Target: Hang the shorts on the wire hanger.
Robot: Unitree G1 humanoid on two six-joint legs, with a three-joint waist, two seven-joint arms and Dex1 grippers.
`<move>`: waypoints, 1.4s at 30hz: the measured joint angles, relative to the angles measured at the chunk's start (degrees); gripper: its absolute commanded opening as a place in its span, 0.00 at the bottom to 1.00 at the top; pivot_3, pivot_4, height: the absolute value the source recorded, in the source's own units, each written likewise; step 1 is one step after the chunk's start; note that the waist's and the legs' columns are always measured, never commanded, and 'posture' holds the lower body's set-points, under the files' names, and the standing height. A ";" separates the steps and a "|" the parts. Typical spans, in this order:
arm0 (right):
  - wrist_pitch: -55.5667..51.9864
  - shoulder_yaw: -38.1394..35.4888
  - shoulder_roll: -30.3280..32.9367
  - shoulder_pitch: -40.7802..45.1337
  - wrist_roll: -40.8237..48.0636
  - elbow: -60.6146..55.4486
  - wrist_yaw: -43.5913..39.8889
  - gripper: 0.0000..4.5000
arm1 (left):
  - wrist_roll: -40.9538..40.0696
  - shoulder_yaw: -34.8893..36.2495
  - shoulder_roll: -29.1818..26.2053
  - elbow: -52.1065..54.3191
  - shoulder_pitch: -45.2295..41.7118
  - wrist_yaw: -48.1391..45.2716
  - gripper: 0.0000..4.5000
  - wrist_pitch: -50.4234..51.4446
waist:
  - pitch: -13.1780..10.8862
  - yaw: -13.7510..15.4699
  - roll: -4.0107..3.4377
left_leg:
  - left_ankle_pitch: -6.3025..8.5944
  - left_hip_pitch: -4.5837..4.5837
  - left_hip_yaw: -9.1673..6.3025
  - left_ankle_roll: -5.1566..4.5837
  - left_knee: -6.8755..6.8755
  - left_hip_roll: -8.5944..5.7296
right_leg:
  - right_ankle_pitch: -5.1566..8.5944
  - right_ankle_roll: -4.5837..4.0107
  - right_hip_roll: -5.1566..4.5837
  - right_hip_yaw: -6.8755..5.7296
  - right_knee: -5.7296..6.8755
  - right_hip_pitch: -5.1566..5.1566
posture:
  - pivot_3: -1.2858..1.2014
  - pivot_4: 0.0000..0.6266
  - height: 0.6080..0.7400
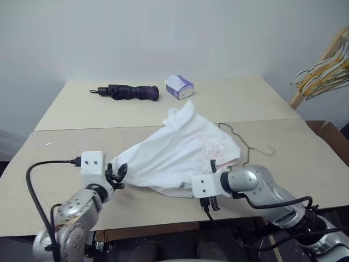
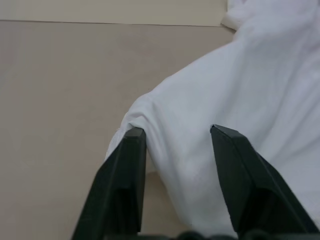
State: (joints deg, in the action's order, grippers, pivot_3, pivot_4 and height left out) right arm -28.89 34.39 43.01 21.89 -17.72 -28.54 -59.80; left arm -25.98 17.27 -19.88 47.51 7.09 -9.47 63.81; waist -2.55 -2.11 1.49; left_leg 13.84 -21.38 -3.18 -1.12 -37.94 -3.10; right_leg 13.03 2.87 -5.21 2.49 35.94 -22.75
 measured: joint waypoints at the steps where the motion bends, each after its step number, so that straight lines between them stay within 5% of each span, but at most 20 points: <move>1: 0.10 -0.20 0.24 -0.01 0.04 0.00 -0.06 0.00 | -0.62 0.49 -2.48 -0.08 0.99 -2.66 0.79 -0.90 | 0.00 -0.08 0.00 | 0.00 0.01 0.01 0.00 0.00 0.03 | 0.01 -0.02 0.01 -0.01 -0.01 0.00 | 0.49 0.00 1.00; 4: 0.46 -1.96 1.28 -0.15 1.09 -0.23 -0.83 0.00 | -2.18 2.58 -17.51 -1.99 8.67 -19.91 0.99 -9.90 | 0.00 -0.36 -0.02 | 0.01 0.01 0.08 0.01 0.05 0.12 | 0.16 -0.23 0.03 -0.05 0.04 -0.20 | 0.49 0.00 1.00; 6: 1.15 -3.92 2.98 -0.26 2.80 -0.39 -2.16 0.00 | -1.74 5.35 -27.76 -5.80 14.46 -35.36 0.99 -20.53 | -0.05 -0.37 -0.09 | 0.02 0.01 0.15 0.00 0.08 0.15 | 0.46 -0.63 0.01 -0.06 0.07 -0.35 | 0.49 0.00 1.00; 10: 6.71 -7.47 7.03 0.17 5.91 -0.32 -5.02 0.00 | 1.15 7.06 -34.87 -14.80 14.57 -50.55 0.99 -36.77 | -0.12 0.37 -0.23 | 0.04 0.09 0.17 0.00 0.08 0.14 | 0.61 -0.49 -0.08 -0.12 0.01 -0.25 | 0.49 0.00 1.00; 13: 14.28 -9.15 9.55 1.54 6.66 1.79 -6.08 0.00 | 3.88 4.31 -35.43 -18.94 9.41 -53.05 0.99 -43.72 | -0.09 0.30 -0.18 | 0.04 0.10 0.21 -0.05 0.08 0.17 | 0.65 0.14 -0.07 -0.10 -0.01 -0.20 | 0.48 0.00 1.00; 19: 29.10 -10.72 13.36 2.45 6.53 8.97 -7.29 0.00 | 12.74 -6.03 -36.09 -22.99 2.31 -53.94 0.99 -55.37 | -0.07 -0.36 -0.16 | 0.12 0.07 0.22 -0.21 0.08 0.21 | 0.40 -0.14 -0.04 -0.07 0.09 -0.07 | 0.48 0.00 1.00; 31: 30.98 -11.30 13.29 2.13 6.36 9.95 -7.61 0.00 | 33.35 -19.75 -39.60 -36.07 -4.15 -52.72 0.99 -80.11 | -0.07 -0.52 -0.19 | 0.13 0.08 0.26 -0.23 0.08 0.29 | 0.39 -0.15 -0.01 -0.02 0.13 -0.10 | 0.47 0.00 1.00; 35: 30.02 -11.91 12.68 1.95 6.60 9.76 -7.63 0.00 | 40.59 -22.45 -35.27 -39.42 -8.29 -46.15 0.99 -82.40 | -0.06 -0.41 -0.19 | 0.13 0.09 0.26 -0.24 0.07 0.26 | 0.38 -0.13 -0.01 -0.03 0.13 -0.05 | 0.47 0.00 1.00; 42: 29.14 -12.62 12.47 1.80 6.63 9.24 -7.72 0.00 | 45.70 -25.48 -30.05 -42.98 -11.03 -39.62 0.58 -81.15 | -0.04 -0.67 -0.19 | 0.13 0.11 0.25 -0.24 0.07 0.27 | 0.37 -0.12 0.00 -0.01 0.21 -0.08 | 0.46 0.00 1.00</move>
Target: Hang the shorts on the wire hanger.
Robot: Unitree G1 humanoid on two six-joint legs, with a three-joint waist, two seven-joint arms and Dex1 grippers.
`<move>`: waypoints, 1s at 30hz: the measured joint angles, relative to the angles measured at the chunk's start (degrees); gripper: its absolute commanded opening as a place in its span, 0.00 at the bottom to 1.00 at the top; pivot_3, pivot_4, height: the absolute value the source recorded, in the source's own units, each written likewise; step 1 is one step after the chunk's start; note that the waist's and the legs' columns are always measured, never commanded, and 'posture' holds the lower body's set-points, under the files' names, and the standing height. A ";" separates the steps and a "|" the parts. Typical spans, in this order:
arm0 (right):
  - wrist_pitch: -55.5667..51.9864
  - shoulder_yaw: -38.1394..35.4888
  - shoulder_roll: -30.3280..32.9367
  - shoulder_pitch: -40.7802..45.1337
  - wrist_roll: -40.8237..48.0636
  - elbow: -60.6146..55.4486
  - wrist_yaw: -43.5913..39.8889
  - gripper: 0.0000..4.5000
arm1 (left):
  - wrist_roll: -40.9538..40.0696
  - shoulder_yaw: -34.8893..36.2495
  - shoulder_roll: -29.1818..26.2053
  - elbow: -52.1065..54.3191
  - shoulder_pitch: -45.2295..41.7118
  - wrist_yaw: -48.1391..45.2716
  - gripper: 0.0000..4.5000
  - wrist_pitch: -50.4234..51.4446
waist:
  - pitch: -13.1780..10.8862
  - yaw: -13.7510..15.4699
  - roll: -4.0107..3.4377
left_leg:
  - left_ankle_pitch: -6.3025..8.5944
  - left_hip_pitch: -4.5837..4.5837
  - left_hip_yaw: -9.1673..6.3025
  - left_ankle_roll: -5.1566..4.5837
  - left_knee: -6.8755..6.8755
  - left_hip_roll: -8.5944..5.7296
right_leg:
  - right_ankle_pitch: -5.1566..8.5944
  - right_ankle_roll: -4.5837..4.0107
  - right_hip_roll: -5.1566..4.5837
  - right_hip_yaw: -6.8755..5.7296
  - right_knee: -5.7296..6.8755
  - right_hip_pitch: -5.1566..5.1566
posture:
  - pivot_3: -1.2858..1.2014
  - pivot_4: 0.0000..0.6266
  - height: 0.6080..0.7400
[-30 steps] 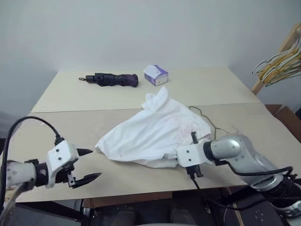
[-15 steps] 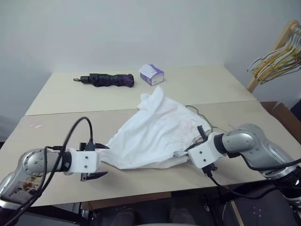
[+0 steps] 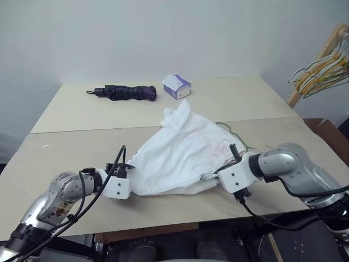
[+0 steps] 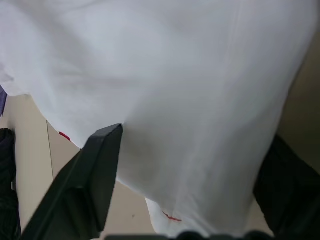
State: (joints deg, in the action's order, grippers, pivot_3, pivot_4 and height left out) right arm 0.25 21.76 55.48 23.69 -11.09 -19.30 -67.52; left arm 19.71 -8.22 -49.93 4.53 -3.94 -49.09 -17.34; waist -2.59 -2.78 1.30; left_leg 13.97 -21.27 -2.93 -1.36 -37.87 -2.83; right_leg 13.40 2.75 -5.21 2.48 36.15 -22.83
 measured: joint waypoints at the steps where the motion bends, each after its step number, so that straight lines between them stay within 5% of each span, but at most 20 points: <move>1: -0.23 -0.01 0.00 0.00 0.01 -0.05 -0.01 0.00 | 0.10 -0.18 0.01 -0.29 0.00 0.11 0.50 0.00 | 0.00 -0.03 0.00 | 0.00 0.00 0.00 0.00 0.00 0.01 | 0.00 0.00 0.00 0.00 0.00 0.00 | 0.46 0.00 1.00; 8: -0.98 -0.03 0.00 0.00 0.01 -0.35 -0.05 0.00 | 0.63 -0.73 -0.29 -1.31 0.00 0.31 0.00 0.04 | 0.00 -0.15 0.00 | 0.00 0.00 -0.01 0.00 0.00 0.01 | 0.00 0.00 -0.02 0.00 0.00 -0.02 | 0.46 0.00 1.00; 15: -0.72 -0.19 0.01 0.01 0.23 -0.01 -0.06 0.00 | -4.26 -0.69 -6.03 -1.58 -0.17 -5.30 0.00 -1.93 | 0.00 -0.54 0.00 | 0.00 -0.02 0.00 0.01 0.00 0.03 | 0.00 -0.01 -0.01 0.00 0.04 -0.09 | 0.47 0.00 1.00; 19: 2.67 -2.32 1.27 -0.77 6.23 -0.49 -2.82 0.00 | -20.50 1.55 -17.87 3.28 3.58 -20.37 0.00 -2.78 | -0.03 -1.38 -0.05 | 0.02 -0.23 0.00 -0.02 0.00 0.09 | 0.01 -0.03 -0.05 0.02 0.05 -0.29 | 0.47 0.00 1.00; 23: 5.71 -4.75 3.75 -1.94 14.99 -0.93 -8.32 0.00 | -34.79 7.53 -23.55 7.15 9.33 -30.18 0.00 0.51 | -0.04 -1.44 -0.15 | 0.05 -0.21 0.01 -0.07 0.00 0.13 | 0.02 -0.02 -0.04 0.01 0.02 -0.25 | 0.47 0.00 1.00; 30: 7.42 -5.33 2.96 2.31 18.45 3.45 -11.10 0.00 | -40.21 9.38 -23.46 8.35 8.02 -34.69 0.00 5.13 | -0.07 -1.22 -0.19 | 0.04 0.32 0.08 -0.06 0.00 0.28 | 0.33 0.46 0.16 -0.06 -0.05 0.41 | 0.47 0.00 1.00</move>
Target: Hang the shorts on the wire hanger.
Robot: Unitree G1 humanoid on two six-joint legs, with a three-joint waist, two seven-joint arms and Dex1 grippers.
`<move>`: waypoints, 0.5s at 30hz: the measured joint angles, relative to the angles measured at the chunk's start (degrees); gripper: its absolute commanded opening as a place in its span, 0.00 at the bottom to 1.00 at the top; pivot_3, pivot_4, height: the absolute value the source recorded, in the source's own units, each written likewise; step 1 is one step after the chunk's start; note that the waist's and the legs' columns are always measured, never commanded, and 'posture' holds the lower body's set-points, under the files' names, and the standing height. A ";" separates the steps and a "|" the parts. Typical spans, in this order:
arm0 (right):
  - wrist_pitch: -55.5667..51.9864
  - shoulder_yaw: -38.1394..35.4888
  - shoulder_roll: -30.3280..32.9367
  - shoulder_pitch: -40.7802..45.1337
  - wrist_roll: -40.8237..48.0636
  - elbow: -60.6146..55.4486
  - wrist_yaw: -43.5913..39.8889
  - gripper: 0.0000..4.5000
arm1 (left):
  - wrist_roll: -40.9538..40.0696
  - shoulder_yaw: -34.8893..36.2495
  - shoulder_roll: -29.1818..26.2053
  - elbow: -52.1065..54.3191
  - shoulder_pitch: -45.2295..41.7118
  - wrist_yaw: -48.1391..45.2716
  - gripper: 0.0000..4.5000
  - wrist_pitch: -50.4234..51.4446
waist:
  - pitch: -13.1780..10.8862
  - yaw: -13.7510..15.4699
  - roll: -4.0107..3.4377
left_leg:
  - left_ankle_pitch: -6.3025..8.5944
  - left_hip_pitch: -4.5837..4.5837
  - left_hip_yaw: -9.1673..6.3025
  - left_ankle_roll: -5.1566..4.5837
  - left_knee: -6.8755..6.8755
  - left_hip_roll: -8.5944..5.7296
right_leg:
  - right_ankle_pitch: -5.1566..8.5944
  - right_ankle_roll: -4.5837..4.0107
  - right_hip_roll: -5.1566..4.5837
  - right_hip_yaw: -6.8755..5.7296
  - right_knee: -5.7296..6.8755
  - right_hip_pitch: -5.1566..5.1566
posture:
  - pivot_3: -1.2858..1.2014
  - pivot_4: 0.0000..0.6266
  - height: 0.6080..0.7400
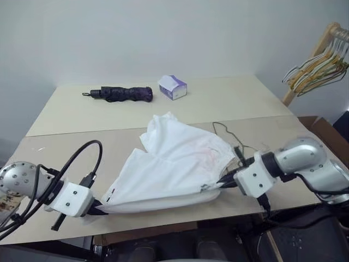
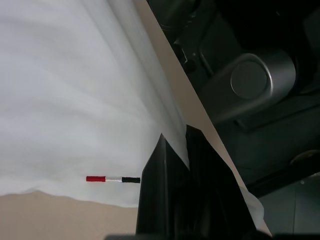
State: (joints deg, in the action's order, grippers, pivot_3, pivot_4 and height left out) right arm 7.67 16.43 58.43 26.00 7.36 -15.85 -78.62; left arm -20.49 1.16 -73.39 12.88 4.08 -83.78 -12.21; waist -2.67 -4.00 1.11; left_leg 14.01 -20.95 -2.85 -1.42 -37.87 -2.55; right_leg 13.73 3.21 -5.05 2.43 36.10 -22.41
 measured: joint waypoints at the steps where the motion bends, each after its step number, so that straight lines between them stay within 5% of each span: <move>1: -0.12 0.02 -1.05 2.44 -0.59 2.54 0.21 0.00 | 0.04 -0.40 1.65 -0.49 -3.05 0.69 0.00 2.01 | -0.01 0.12 0.00 | 0.00 0.13 -0.01 0.00 0.00 0.04 | 0.00 0.01 0.05 -0.02 -0.05 0.15 | 0.48 0.00 1.00; 3: -0.61 0.07 -2.88 6.53 -1.95 7.07 1.01 0.00 | 0.59 -1.79 4.32 -2.54 -8.88 1.91 0.00 4.14 | 0.00 0.21 0.02 | 0.00 0.23 -0.01 0.00 0.00 0.06 | 0.00 0.01 0.09 -0.02 -0.07 0.22 | 0.48 0.00 1.00; 8: 3.01 1.02 -14.26 30.25 -13.50 34.34 13.40 0.00 | 16.08 -7.62 19.75 -28.92 -44.19 18.62 0.00 5.63 | 0.00 0.17 0.17 | -0.20 0.15 -0.19 0.24 -0.03 -0.19 | -0.66 -0.70 0.35 -0.03 -0.05 0.03 | 0.48 0.00 1.00; 15: 9.41 4.77 -30.21 60.06 -32.72 74.18 60.80 0.00 | 43.62 -17.24 33.21 -76.92 -90.76 74.39 0.00 3.75 | 0.14 -1.90 0.39 | -0.65 -2.29 -0.12 1.03 -0.02 -0.72 | -0.65 -0.65 -0.40 0.26 1.61 -3.24 | 0.49 0.00 1.00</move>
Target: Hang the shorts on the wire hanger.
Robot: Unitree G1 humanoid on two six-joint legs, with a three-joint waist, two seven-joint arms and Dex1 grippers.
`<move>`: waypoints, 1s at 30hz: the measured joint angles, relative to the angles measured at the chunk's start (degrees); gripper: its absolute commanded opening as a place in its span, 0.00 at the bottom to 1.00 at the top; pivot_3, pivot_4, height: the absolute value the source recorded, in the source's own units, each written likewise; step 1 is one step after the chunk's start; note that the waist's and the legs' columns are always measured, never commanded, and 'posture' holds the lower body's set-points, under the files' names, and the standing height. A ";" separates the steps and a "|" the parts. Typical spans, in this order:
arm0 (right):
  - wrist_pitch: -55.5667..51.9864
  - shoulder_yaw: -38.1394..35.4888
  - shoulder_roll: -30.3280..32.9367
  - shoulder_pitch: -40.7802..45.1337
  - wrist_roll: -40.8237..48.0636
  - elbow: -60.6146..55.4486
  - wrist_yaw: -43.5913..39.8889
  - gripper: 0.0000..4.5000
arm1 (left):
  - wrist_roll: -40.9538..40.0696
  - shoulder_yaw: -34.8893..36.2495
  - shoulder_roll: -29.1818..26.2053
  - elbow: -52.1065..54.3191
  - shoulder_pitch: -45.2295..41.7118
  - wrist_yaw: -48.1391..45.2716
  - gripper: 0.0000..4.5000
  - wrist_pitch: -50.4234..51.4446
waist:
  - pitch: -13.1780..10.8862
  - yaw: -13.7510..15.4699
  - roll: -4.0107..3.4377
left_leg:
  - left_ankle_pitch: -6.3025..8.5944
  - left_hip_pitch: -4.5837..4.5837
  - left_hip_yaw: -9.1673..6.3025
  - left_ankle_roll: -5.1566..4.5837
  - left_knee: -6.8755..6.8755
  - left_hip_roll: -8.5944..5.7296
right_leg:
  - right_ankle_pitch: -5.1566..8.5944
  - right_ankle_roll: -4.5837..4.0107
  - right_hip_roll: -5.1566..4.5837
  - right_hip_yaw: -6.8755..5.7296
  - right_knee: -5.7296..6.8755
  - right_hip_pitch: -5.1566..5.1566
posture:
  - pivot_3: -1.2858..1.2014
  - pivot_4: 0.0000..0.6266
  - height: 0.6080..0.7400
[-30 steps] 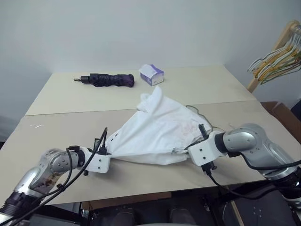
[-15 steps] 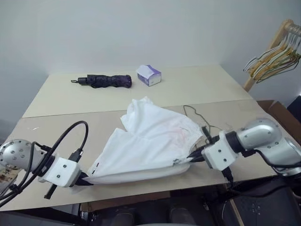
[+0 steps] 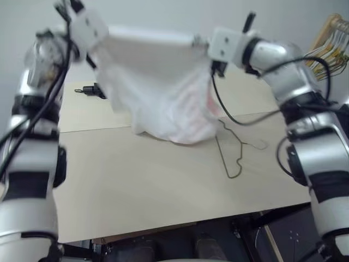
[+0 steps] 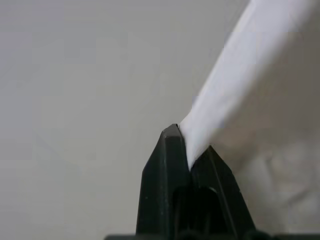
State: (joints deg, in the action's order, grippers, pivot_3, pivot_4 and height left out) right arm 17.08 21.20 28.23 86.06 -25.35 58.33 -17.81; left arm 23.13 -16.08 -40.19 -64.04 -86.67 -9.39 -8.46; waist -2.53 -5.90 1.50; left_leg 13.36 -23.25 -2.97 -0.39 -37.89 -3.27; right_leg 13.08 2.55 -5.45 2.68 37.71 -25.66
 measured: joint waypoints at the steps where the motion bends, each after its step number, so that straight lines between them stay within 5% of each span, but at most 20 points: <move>1: 0.52 0.03 -0.86 1.58 -0.85 1.62 4.26 0.00 | 1.35 -0.57 0.21 -1.55 -2.37 4.13 0.00 -0.48 | 0.00 -0.13 0.00 | 0.00 -0.20 0.10 0.00 0.01 -0.04 | 0.00 0.00 -0.08 0.06 0.21 -0.41 | 0.49 0.00 1.00; 5: 7.07 -0.65 -2.30 7.36 -3.39 8.50 29.94 0.00 | 8.59 -3.60 -0.06 -7.59 -11.91 25.36 0.00 -6.99 | -0.04 -0.67 -0.05 | 0.02 -0.57 0.10 -0.03 0.13 -0.14 | 0.07 0.11 -0.16 0.04 0.28 -0.80 | 0.49 0.00 1.00; 8: 10.35 -1.87 -0.44 7.96 -3.61 10.61 34.92 0.00 | 10.40 -4.10 -1.37 -8.00 -14.31 27.07 0.00 -15.68 | -0.04 -0.47 -0.07 | 0.14 -0.44 0.13 -0.25 0.11 -0.19 | 0.13 0.22 -0.15 -0.02 -0.06 -0.44 | 0.49 0.00 1.00; 13: 16.94 -3.70 1.40 -0.11 -1.55 13.23 25.70 0.00 | 8.09 -3.71 -4.67 -7.38 -7.01 12.34 0.00 -32.64 | -0.04 -0.70 -0.07 | 0.55 0.62 0.08 -0.97 0.12 -0.14 | 0.10 0.28 0.05 -0.28 -0.77 1.13 | 0.49 0.00 1.00; 18: 25.24 -3.51 2.56 -10.82 -0.34 13.89 10.03 0.00 | -7.00 -0.07 -8.95 -1.86 9.93 -20.27 0.00 -44.74 | -0.04 -2.57 -0.07 | 0.47 0.68 0.03 -0.83 0.02 0.02 | 0.12 0.32 0.07 -0.23 -0.71 1.21 | 0.49 0.00 1.00; 24: 35.63 -0.54 3.74 -23.39 -0.24 9.97 -6.84 0.00 | -27.35 2.80 -16.13 20.00 36.86 -50.35 0.00 -37.09 | -0.03 -6.24 -0.08 | 0.53 0.55 0.03 -0.92 -0.26 -0.10 | 0.17 0.58 -0.12 0.01 -0.71 1.18 | 0.50 0.00 1.00; 30: 41.94 0.92 4.66 -34.09 1.80 1.82 -16.04 0.00 | -36.05 4.26 -26.39 45.77 65.42 -61.52 0.00 -26.33 | -0.02 -7.44 -0.10 | 0.75 0.95 -0.09 -1.28 -0.11 0.08 | 0.18 0.58 0.06 0.06 -0.63 1.42 | 0.50 0.00 1.00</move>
State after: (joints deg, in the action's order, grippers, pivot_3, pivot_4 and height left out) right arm 59.02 22.13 32.89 51.97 -23.55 60.15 -33.85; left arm -12.92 -11.82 -66.57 -18.27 -21.26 -70.91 -34.79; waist -2.55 -13.33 1.40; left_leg 14.10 -22.29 -3.06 -1.67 -38.00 -3.19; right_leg 13.26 3.13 -5.39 2.75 37.08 -24.24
